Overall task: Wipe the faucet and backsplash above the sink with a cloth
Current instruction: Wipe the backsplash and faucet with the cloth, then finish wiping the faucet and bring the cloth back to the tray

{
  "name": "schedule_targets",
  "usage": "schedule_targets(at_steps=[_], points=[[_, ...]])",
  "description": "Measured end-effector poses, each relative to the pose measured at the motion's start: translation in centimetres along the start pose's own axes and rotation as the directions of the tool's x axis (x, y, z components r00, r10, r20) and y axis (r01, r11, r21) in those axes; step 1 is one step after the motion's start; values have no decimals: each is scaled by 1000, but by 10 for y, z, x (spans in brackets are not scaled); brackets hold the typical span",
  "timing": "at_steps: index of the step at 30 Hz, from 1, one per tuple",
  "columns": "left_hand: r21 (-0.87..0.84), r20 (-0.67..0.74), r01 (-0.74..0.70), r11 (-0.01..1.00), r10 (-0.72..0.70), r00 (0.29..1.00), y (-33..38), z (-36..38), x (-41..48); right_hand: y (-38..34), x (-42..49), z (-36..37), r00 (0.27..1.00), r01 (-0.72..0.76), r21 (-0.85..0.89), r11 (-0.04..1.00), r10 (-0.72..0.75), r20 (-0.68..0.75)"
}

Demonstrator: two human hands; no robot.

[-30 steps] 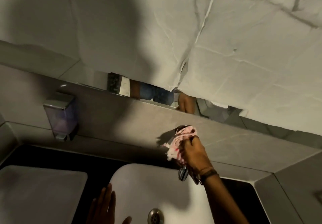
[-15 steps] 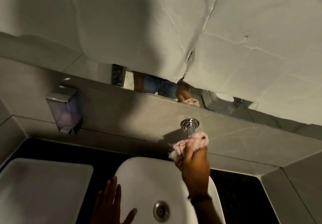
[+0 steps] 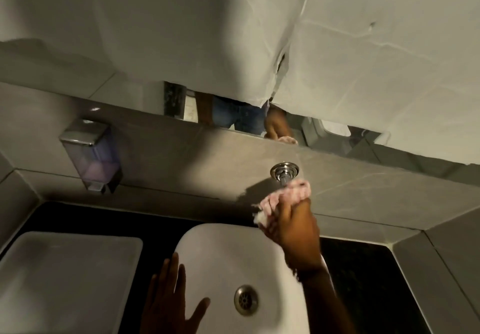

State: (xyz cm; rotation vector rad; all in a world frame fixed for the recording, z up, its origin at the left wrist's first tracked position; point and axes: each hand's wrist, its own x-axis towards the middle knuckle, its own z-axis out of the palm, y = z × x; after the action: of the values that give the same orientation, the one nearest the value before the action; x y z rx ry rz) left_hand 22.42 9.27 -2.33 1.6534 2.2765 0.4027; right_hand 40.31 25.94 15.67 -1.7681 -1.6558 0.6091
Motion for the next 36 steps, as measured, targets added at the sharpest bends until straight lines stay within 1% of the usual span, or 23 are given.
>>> schedule_targets(at_steps=[2, 4, 5, 6, 8, 10, 12, 13, 14, 15, 16, 18, 19, 20, 21, 22, 23, 24, 26, 28, 29, 33, 36], points=[[22, 24, 11, 1000, -12, 1000, -1, 2, -5, -24, 44, -10, 975, -114, -45, 992, 120, 187], [29, 54, 19, 999, -21, 998, -2, 3, -9, -32, 62, -7, 948, -199, -10, 980, 195, 252], [30, 66, 26, 999, -28, 997, -2, 4, -10, -29, 56, -4, 960, -185, -18, 983, 185, 212], [23, 83, 36, 999, -38, 996, -1, 4, -10, -20, 41, 1, 982, -151, -15, 988, 151, 109], [2, 113, 47, 999, -47, 992, 0, 3, -7, 3, -12, 13, 987, -86, 142, 986, 103, -124], [-16, 96, 42, 999, -40, 995, 1, 0, -5, 28, -61, 31, 981, -44, 283, 958, 96, -171], [-54, 83, 35, 998, -31, 996, 2, -3, -7, 41, -78, 44, 978, -121, 417, 901, 180, -104], [-64, 60, 28, 998, -24, 998, 2, -3, -10, 48, -83, 45, 966, -196, 551, 811, 256, -33], [-85, 24, 22, 996, -20, 999, 2, -4, -13, 53, -85, 45, 951, -264, 688, 675, 303, 68], [-117, -18, 19, 993, -21, 1000, 3, -7, -16, 52, -90, 42, 915, -370, 765, 527, 351, 200], [-165, -51, 22, 986, -31, 998, 4, -12, -19, 53, -97, 38, 867, -481, 781, 398, 349, 356], [-367, -61, 75, 927, -105, 993, 6, -26, -26, 58, -117, 37, 743, -643, 752, 146, 359, 565], [-519, -4, 147, 842, -174, 985, 6, -39, -30, 60, -129, 38, 682, -699, 715, 12, 314, 661], [-680, 123, 249, 690, -228, 966, 5, -54, -35, 62, -141, 41, 610, -752, 650, -111, 258, 749], [-784, 270, 346, 515, -219, 938, 4, -67, -38, 61, -151, 44, 548, -793, 577, -195, 184, 816], [-827, 380, 419, 376, -176, 908, -1, -80, -44, 56, -164, 50, 479, -832, 492, -257, 116, 870], [-830, 435, 452, 326, -129, 891, -12, -90, -51, 49, -175, 58, 435, -855, 434, -283, 64, 898], [-824, 453, 460, 329, -103, 885, -22, -99, -58, 41, -184, 66, 404, -877, 392, -278, 16, 915], [-808, 448, 467, 360, -139, 883, -53, -119, -75, 18, -203, 86, 296, -934, 271, -235, -81, 952], [-823, 411, 449, 347, -181, 893, -83, -135, -88, 0, -216, 108, 170, -973, 141, -186, -152, 974], [-838, 393, 436, 329, -191, 900, -93, -143, -94, -6, -222, 118, 128, -982, 101, -160, -169, 977], [-838, 301, 399, 371, -294, 907, -132, -161, -114, -32, -254, 164, -11, -986, -40, -159, -179, 984], [-823, 245, 409, 395, -403, 882, -154, -164, -118, -49, -273, 192, -36, -981, -67, -181, -171, 985]])
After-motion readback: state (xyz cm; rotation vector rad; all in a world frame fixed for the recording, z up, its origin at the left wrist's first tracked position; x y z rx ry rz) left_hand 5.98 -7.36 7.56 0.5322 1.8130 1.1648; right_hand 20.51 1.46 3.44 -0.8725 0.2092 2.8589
